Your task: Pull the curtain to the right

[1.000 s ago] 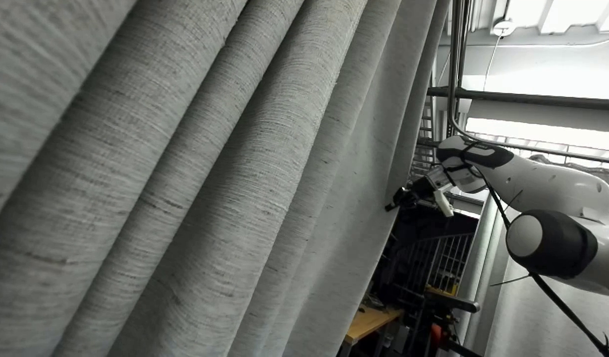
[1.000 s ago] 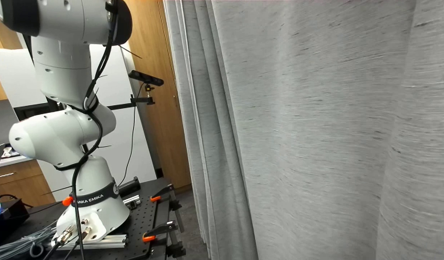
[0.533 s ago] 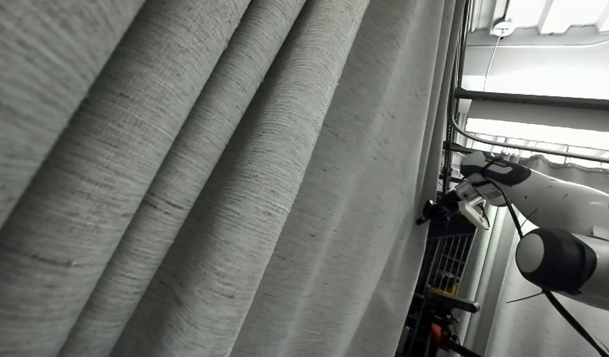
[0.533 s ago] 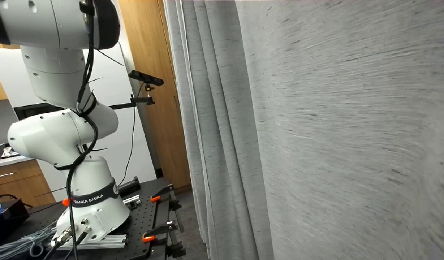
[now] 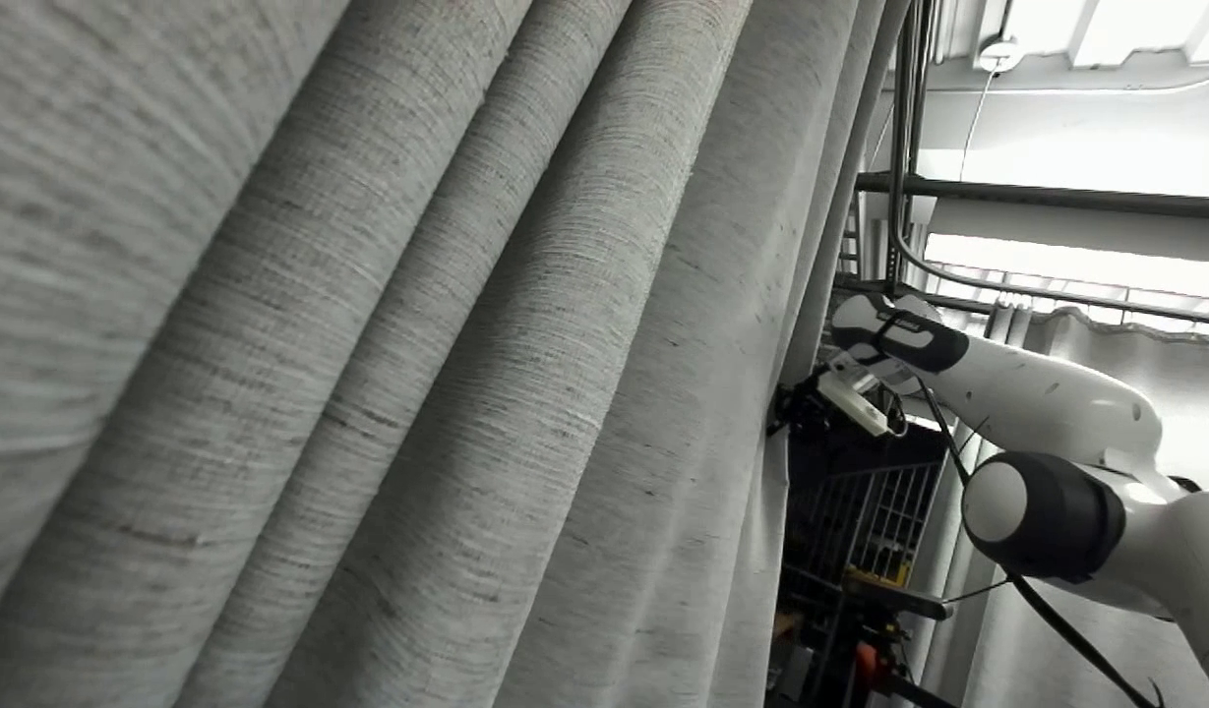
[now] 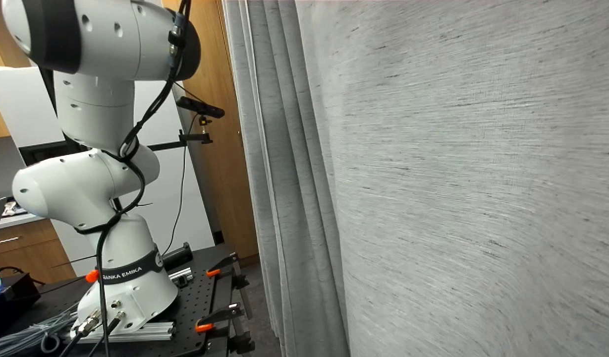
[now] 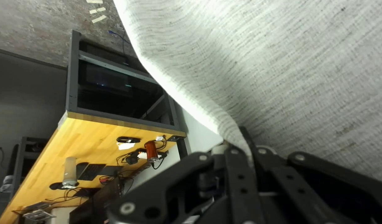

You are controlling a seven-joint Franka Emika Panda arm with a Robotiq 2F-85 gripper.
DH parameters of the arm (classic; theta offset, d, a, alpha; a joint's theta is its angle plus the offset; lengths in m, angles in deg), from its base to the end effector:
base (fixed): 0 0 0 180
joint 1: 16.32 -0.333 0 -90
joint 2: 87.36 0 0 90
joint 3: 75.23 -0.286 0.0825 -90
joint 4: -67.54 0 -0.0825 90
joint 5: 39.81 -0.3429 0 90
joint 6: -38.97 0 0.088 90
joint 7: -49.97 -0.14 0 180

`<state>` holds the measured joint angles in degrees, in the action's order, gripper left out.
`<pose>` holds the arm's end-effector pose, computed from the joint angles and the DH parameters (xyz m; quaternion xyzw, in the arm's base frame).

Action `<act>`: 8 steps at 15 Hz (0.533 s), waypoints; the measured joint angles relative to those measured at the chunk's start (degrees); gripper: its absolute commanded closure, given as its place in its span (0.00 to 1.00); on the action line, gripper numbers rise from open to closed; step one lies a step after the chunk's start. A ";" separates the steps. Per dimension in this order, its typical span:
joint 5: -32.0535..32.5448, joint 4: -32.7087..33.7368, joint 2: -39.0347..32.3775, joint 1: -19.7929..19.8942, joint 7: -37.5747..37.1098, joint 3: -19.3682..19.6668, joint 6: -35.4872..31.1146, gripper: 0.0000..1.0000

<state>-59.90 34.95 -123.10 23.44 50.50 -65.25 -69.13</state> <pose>0.5052 -0.4526 0.6743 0.8632 -0.3532 0.3600 0.0224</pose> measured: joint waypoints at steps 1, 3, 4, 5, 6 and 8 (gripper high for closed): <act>1.67 0.75 -0.48 -0.84 -2.74 -0.16 0.01 1.00; 4.07 2.23 -1.31 -1.66 -7.07 -0.34 0.09 1.00; 4.87 2.85 -1.64 -1.75 -8.76 -0.42 0.20 1.00; 5.20 3.33 -1.90 -1.73 -10.04 -0.48 0.32 0.98; 5.24 3.99 -2.04 -1.68 -10.26 -0.83 0.35 0.98; 5.24 4.48 -2.11 -1.48 -10.26 -1.40 0.90 0.98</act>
<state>-54.66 39.43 -125.21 21.95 40.24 -66.65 -68.23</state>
